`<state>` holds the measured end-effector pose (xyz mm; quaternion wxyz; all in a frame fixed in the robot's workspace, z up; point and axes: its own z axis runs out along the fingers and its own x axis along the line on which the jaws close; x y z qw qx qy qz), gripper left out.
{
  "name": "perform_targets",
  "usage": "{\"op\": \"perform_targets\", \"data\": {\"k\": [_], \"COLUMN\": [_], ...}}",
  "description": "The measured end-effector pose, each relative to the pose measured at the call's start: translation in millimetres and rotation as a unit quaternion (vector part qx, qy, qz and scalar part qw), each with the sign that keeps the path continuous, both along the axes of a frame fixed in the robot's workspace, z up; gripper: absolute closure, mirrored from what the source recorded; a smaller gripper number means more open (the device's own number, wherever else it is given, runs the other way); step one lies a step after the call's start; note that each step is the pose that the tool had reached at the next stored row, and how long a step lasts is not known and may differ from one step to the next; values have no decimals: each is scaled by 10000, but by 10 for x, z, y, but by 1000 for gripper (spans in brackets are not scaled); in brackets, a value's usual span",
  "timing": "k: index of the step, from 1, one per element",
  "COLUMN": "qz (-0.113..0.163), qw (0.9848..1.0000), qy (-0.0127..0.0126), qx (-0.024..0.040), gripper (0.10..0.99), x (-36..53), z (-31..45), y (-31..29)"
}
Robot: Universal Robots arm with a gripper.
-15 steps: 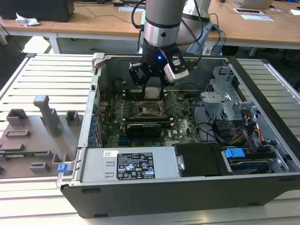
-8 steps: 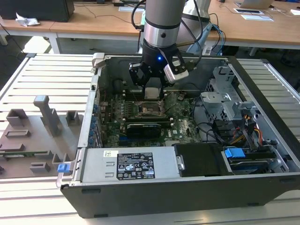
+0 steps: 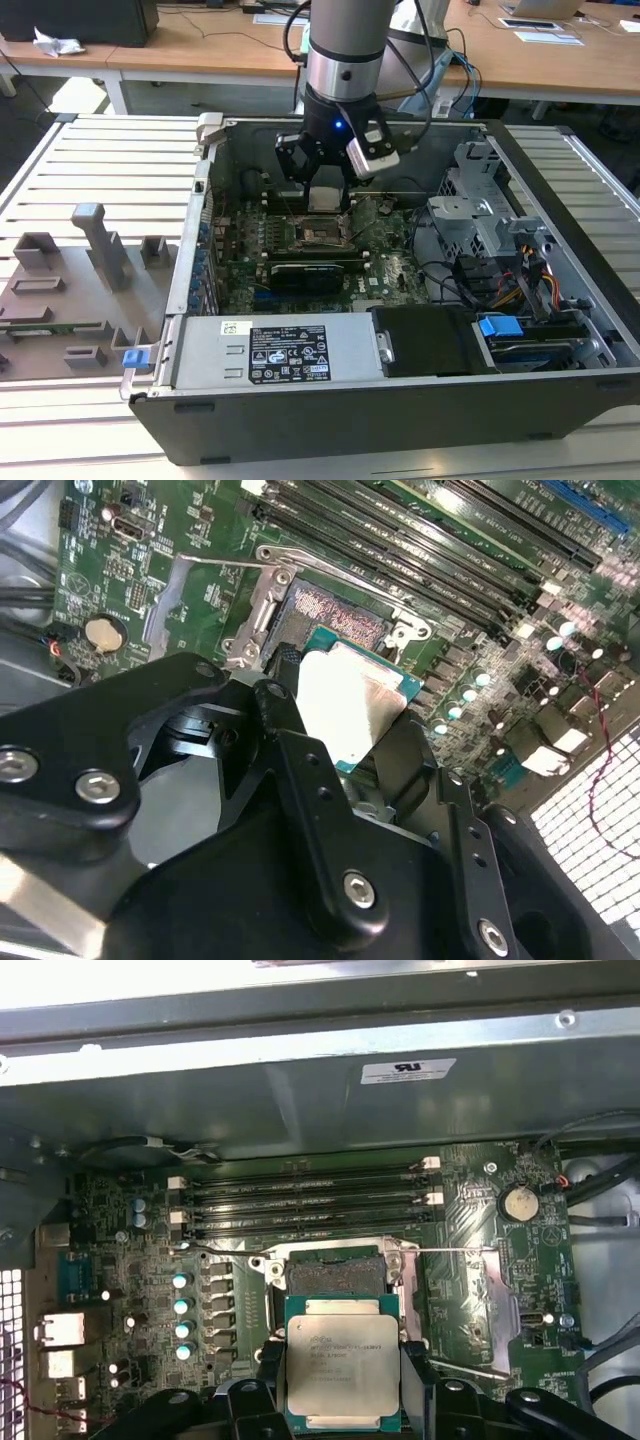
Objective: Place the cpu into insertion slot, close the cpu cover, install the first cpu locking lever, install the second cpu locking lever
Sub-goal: 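Place the cpu into insertion slot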
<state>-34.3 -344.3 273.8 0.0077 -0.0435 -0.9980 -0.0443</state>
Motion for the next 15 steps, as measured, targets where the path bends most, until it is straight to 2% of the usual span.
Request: {"op": "perform_targets", "data": {"k": [2, 7, 9, 13, 15], "qz": [-136, -537, -852, -1102, -1270], "qw": [9999, 9986, 9964, 9939, 9919], "qy": [0, 0, 0, 0, 0], "qx": [0, -4, -4, -6, -8], "gripper": [545, 545, 545, 545, 545], "x": [0, 0, 0, 0, 0], "z": [-1, -1, -1, -1, -1], "y": [0, 0, 0, 0, 0]}}
